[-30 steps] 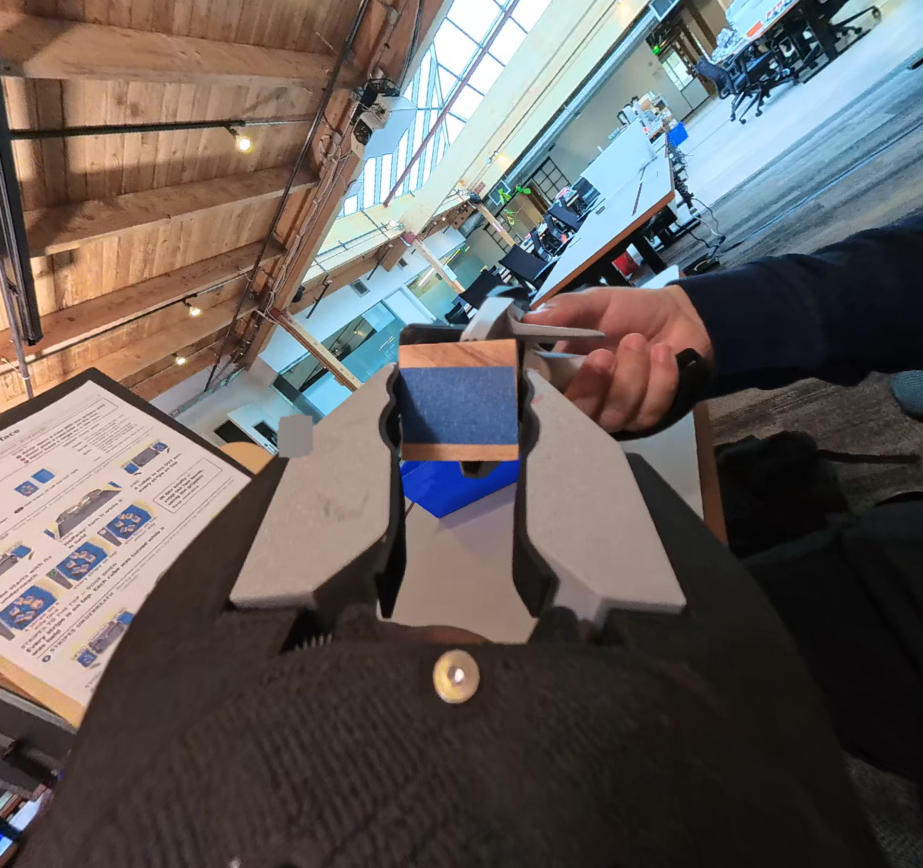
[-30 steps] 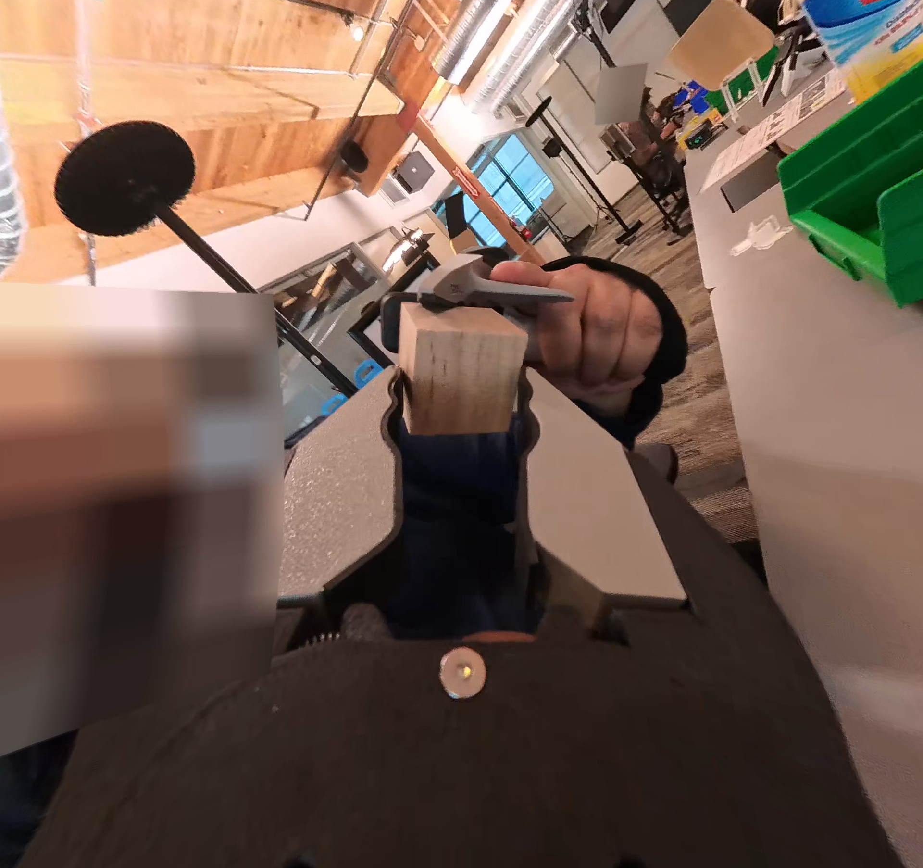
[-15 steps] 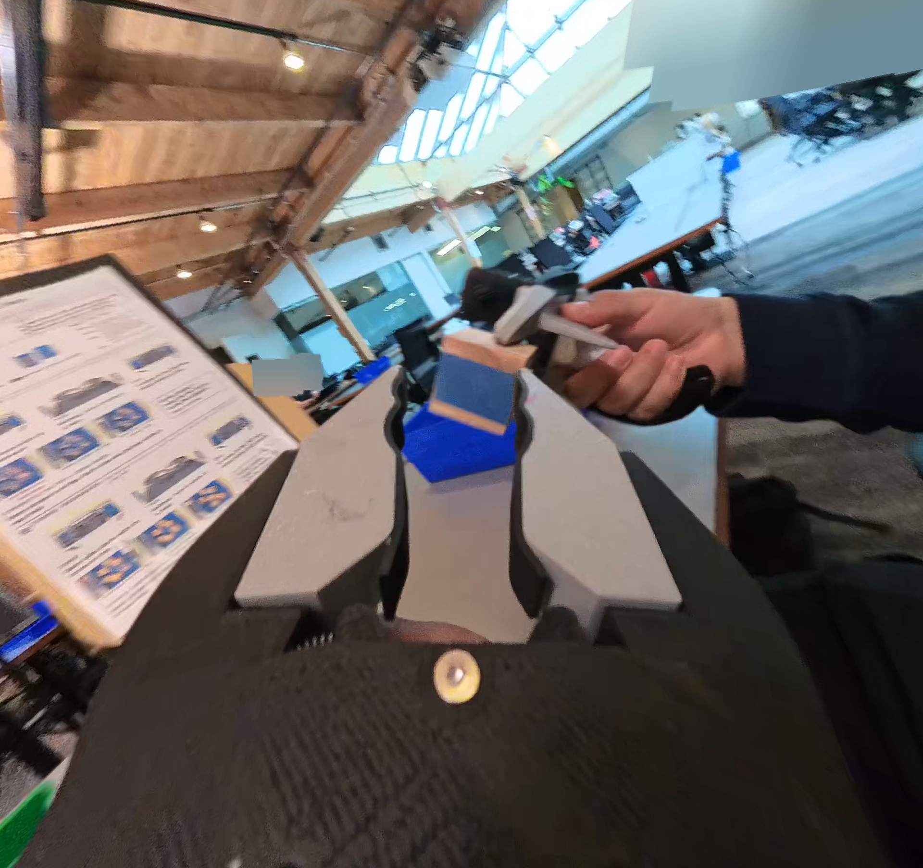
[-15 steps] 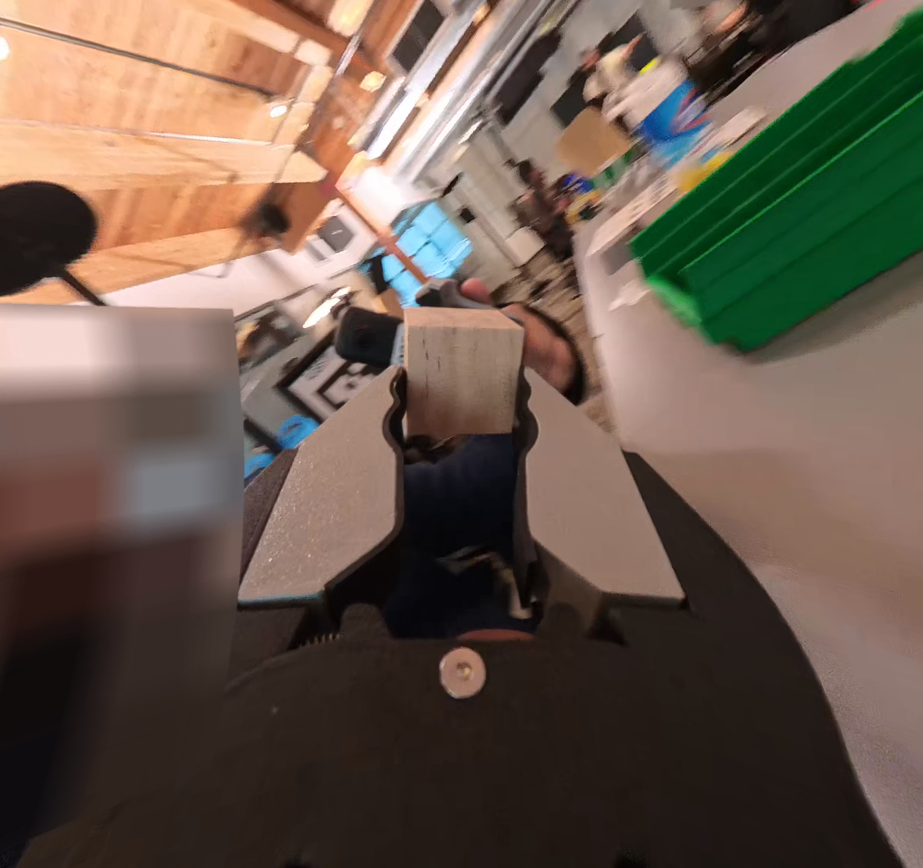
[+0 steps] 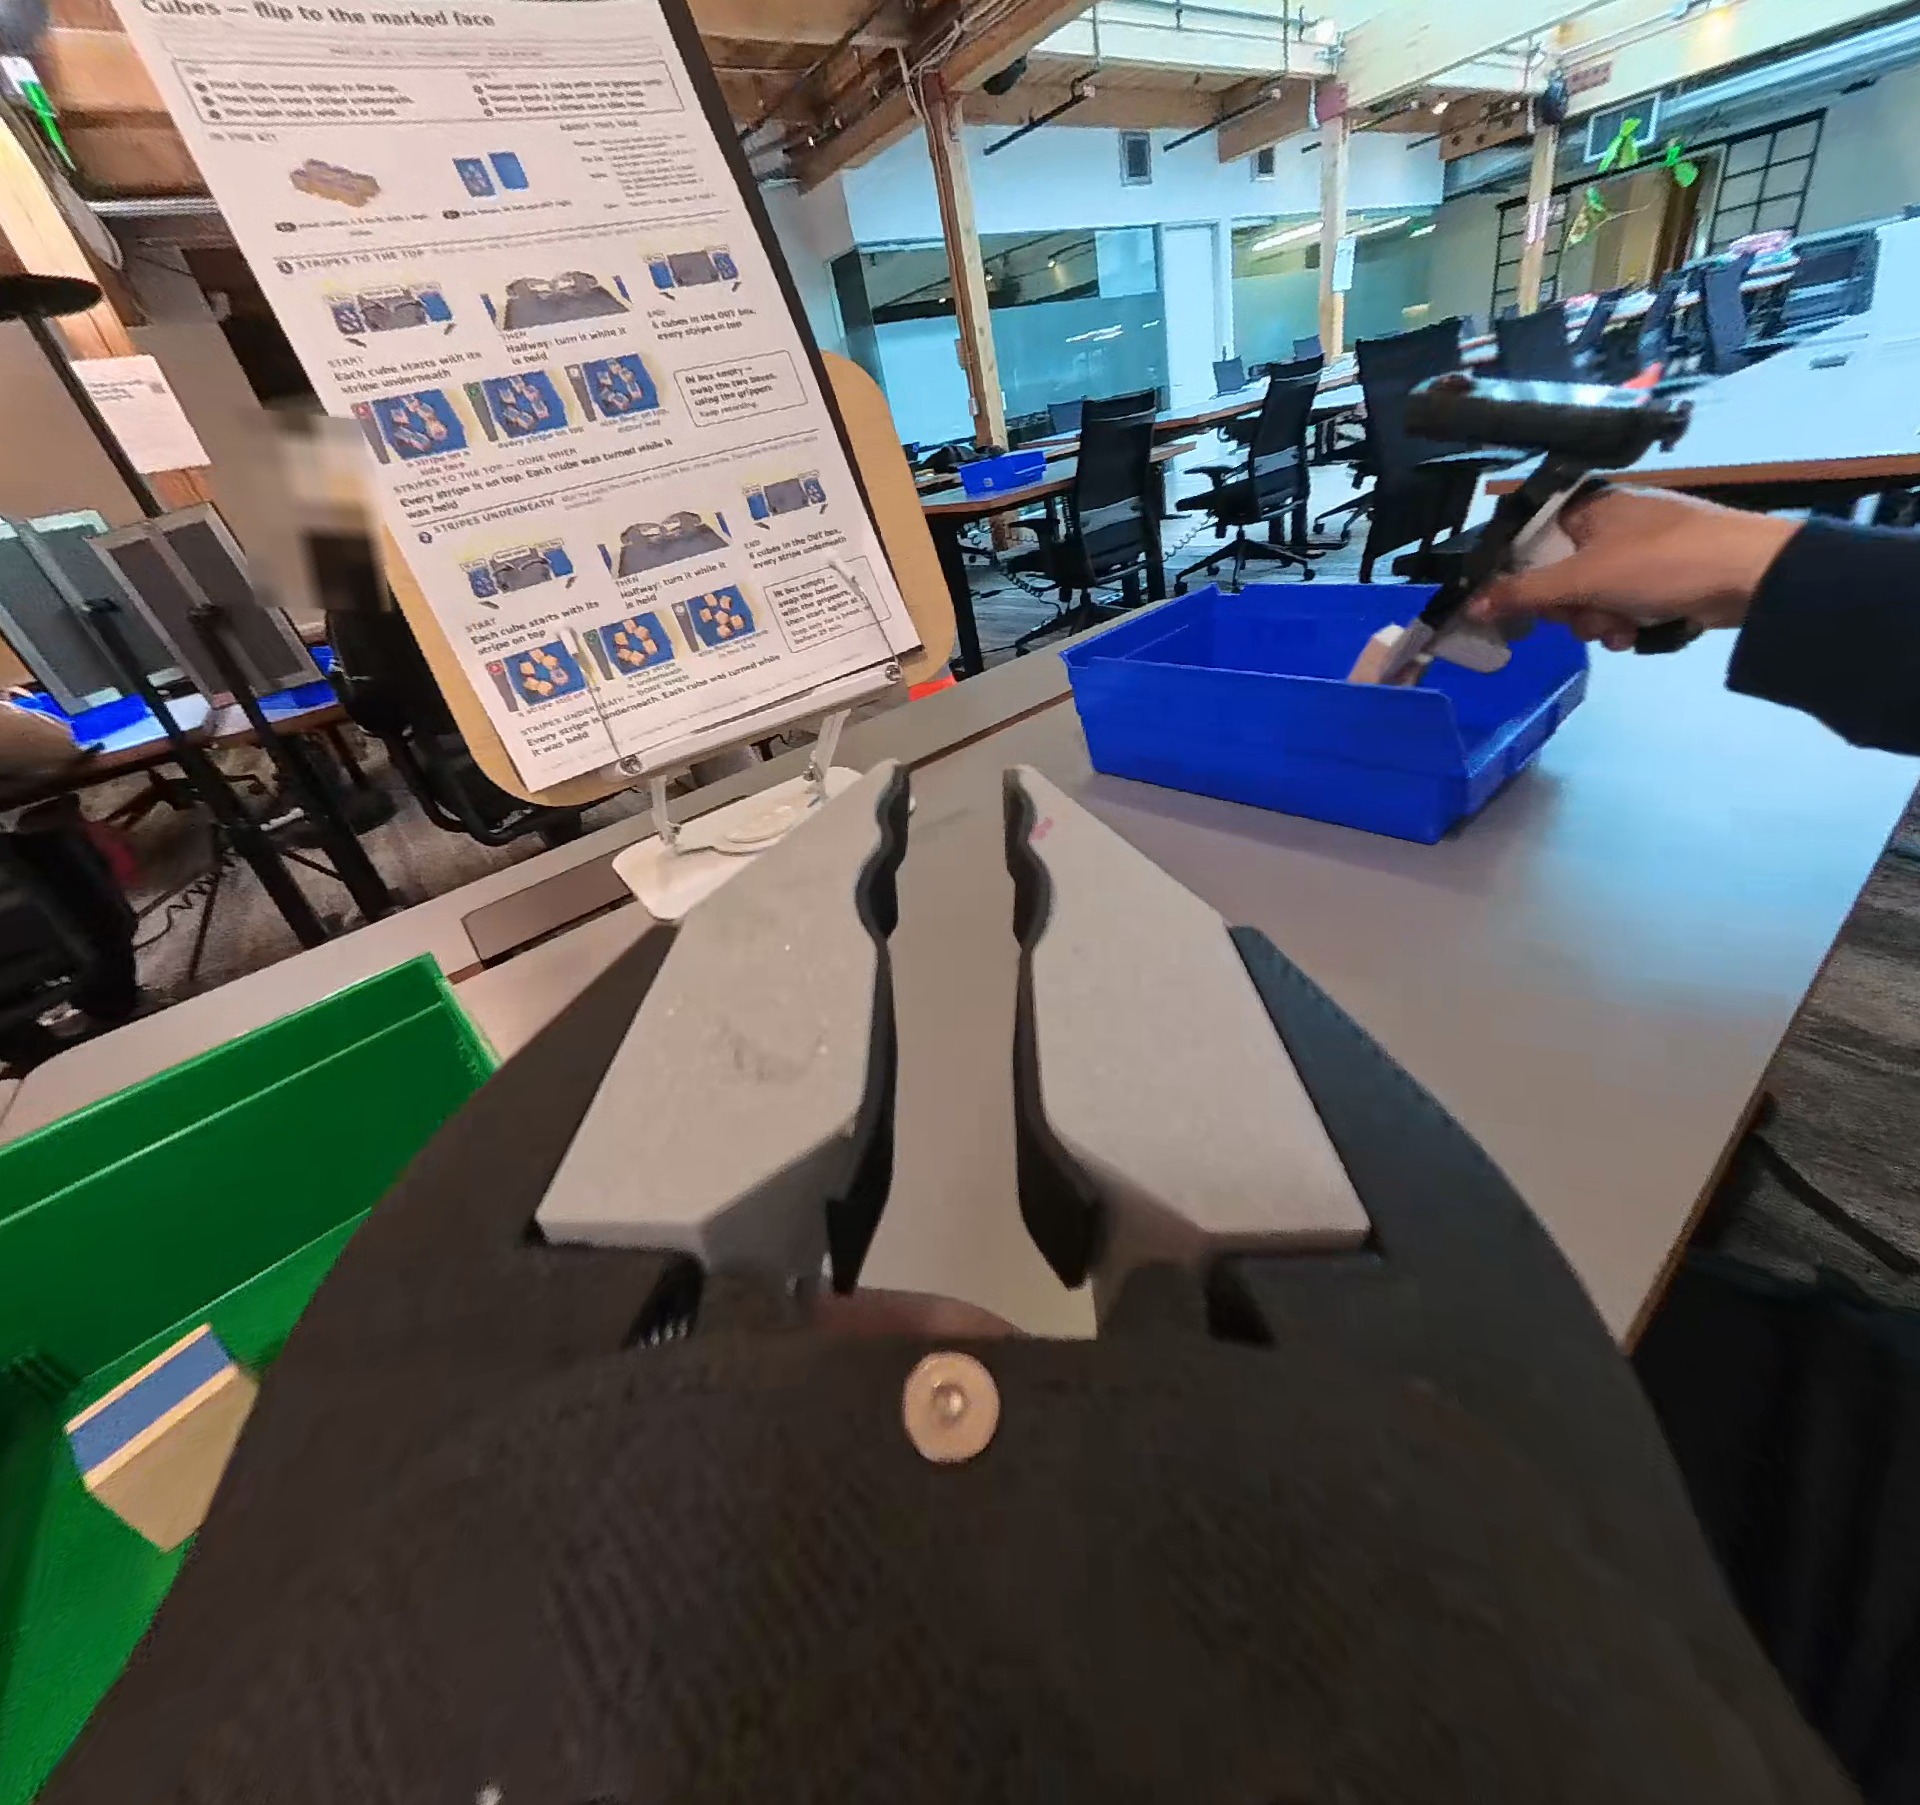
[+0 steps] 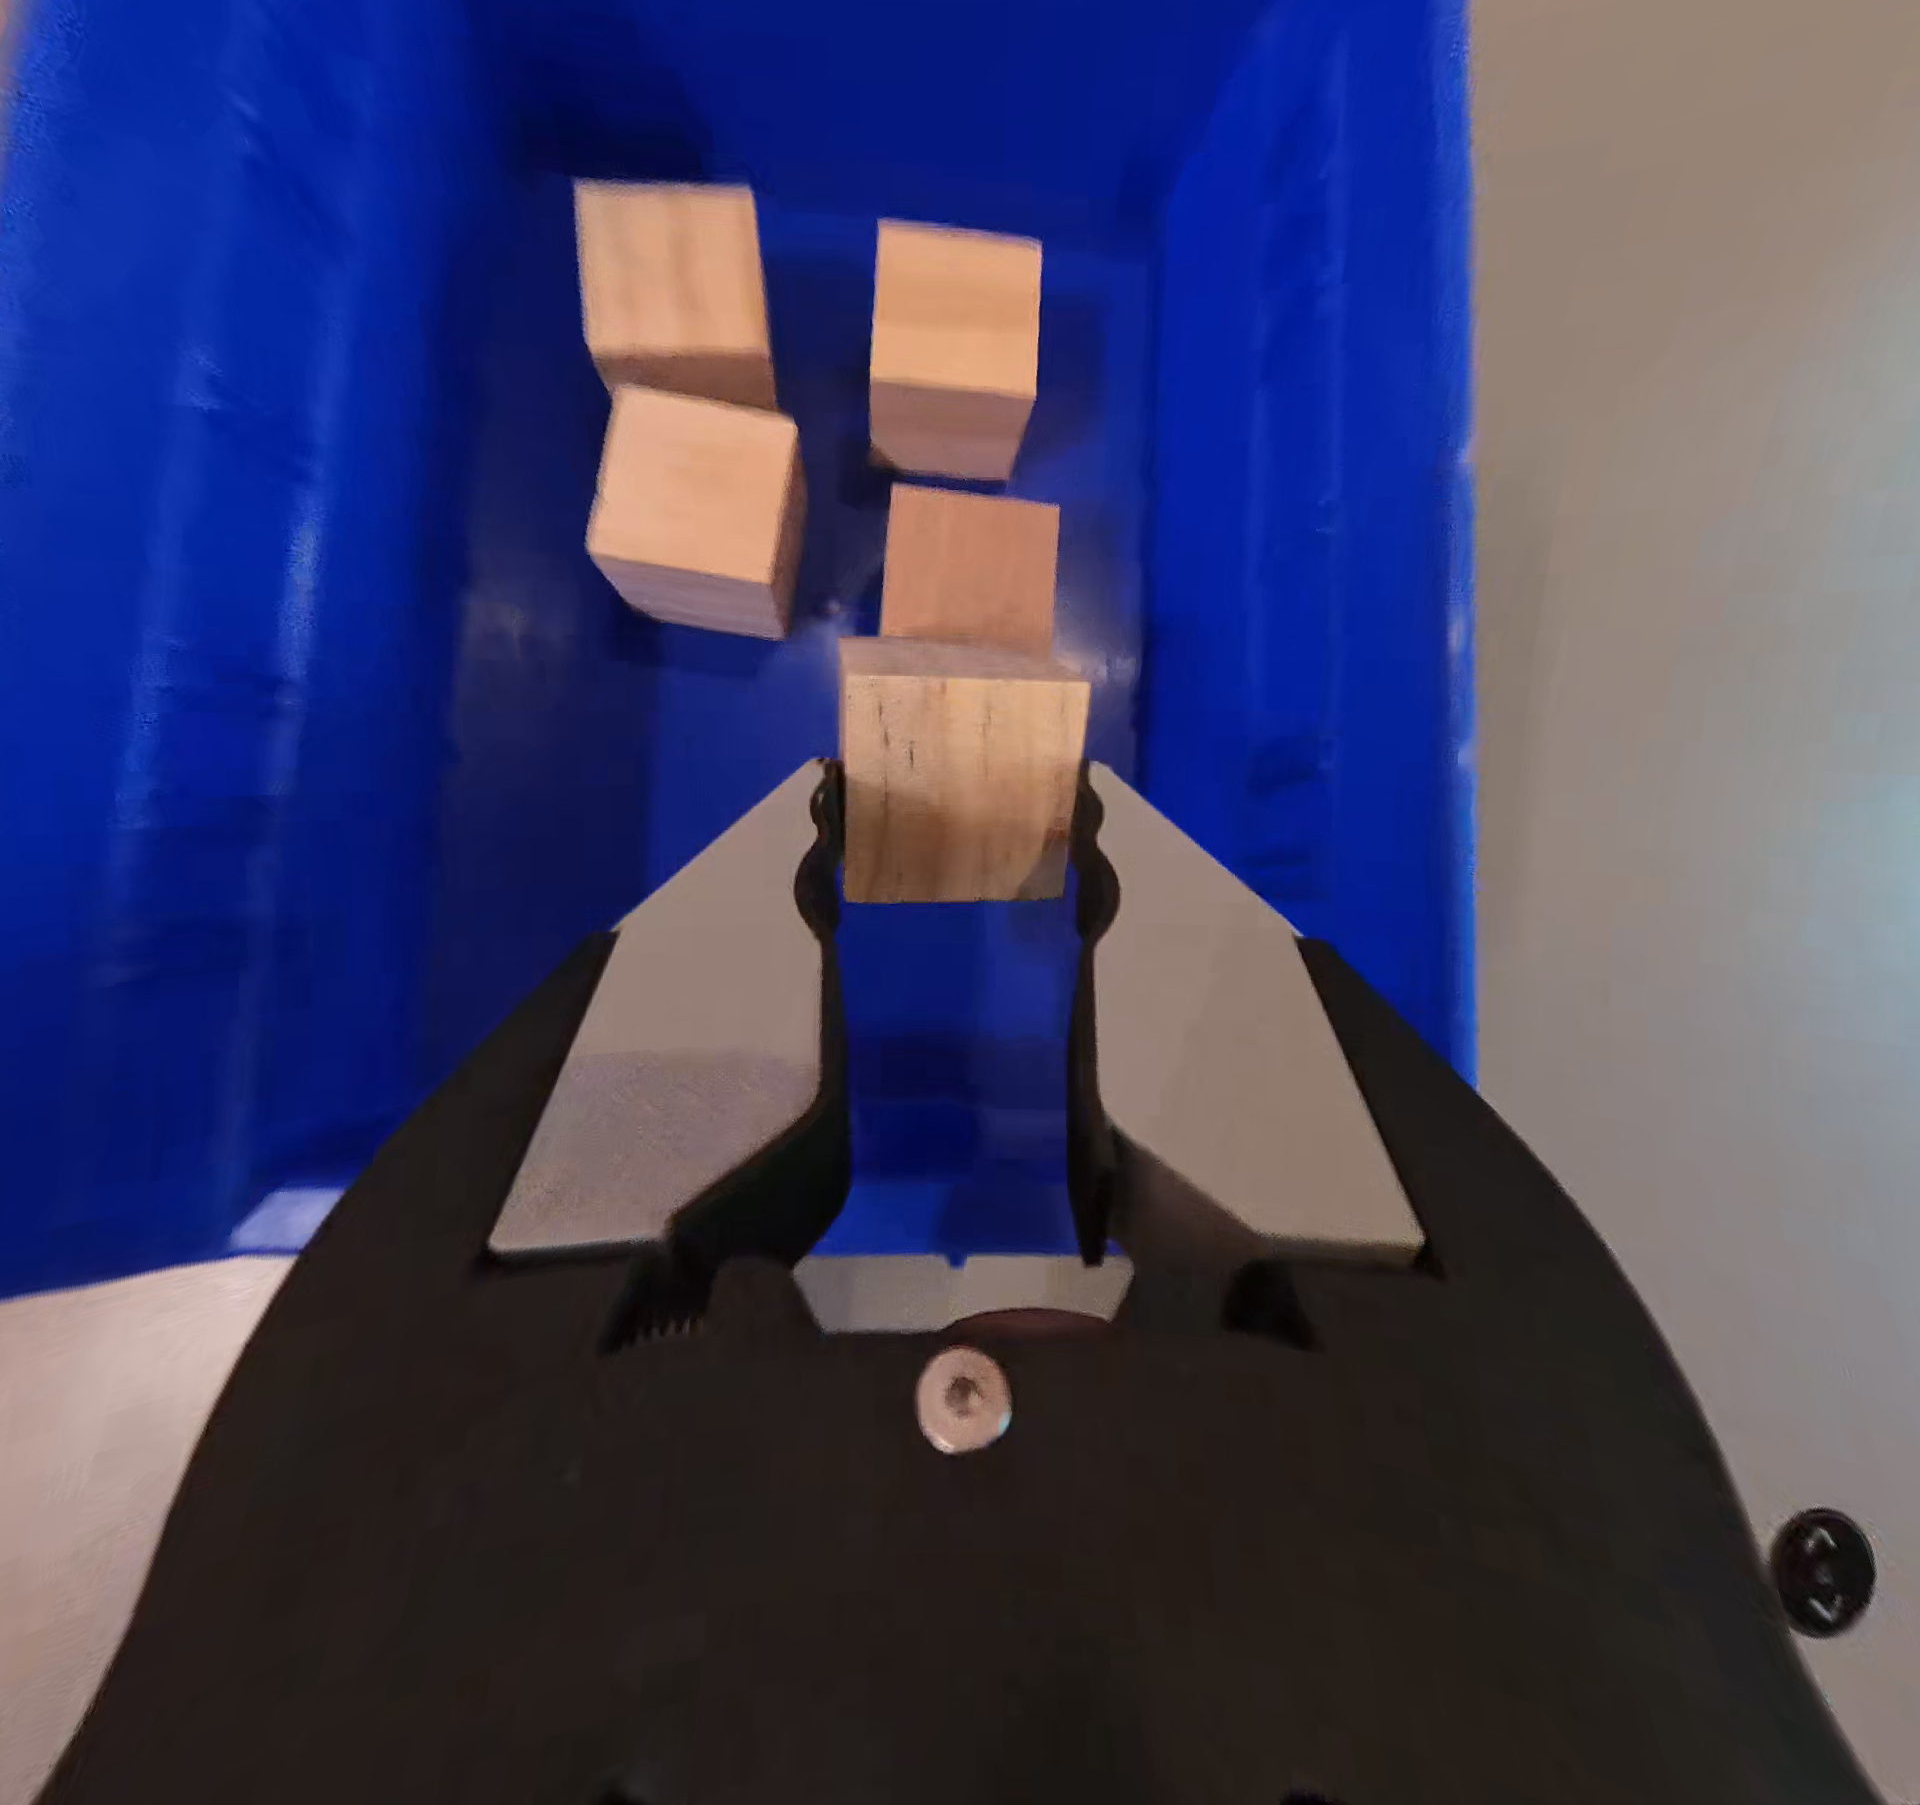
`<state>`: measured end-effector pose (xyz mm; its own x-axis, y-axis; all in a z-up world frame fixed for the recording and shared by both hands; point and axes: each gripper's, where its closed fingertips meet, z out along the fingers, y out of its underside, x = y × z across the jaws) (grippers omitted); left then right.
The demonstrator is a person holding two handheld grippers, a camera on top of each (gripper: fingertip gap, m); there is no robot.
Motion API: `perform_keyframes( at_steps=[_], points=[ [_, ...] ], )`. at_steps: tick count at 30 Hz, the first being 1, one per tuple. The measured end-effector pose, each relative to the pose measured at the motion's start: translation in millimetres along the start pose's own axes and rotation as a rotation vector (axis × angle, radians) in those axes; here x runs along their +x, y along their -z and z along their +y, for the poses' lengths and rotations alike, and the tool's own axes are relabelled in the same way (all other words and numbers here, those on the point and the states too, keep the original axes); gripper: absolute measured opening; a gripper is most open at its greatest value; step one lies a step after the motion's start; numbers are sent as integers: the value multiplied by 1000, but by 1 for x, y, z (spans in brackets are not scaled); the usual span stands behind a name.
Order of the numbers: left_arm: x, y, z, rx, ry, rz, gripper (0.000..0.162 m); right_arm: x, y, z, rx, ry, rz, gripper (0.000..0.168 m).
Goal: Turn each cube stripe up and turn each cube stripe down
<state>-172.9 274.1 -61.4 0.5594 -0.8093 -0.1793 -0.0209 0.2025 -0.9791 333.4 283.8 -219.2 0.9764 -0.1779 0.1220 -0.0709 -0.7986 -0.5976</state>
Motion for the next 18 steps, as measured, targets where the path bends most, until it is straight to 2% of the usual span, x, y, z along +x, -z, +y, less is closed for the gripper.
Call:
perform_keyframes(
  at_steps=[4,7,11,15,18],
  points=[
    [-4,3,3,-29,-29,-21,18,3,-30,26,-145,-2,2,42],
    [-12,7,5,-46,-20,-48,21,4,-18,21,-79,-22,11,48],
    [-47,15,20,-119,17,-155,31,-13,43,1,148,-54,-18,53],
    [-97,32,45,-230,76,-289,56,-81,127,-12,479,-33,-251,52],
    [-140,37,61,-293,132,-383,55,-128,167,-10,612,6,-424,51]
  ],
)
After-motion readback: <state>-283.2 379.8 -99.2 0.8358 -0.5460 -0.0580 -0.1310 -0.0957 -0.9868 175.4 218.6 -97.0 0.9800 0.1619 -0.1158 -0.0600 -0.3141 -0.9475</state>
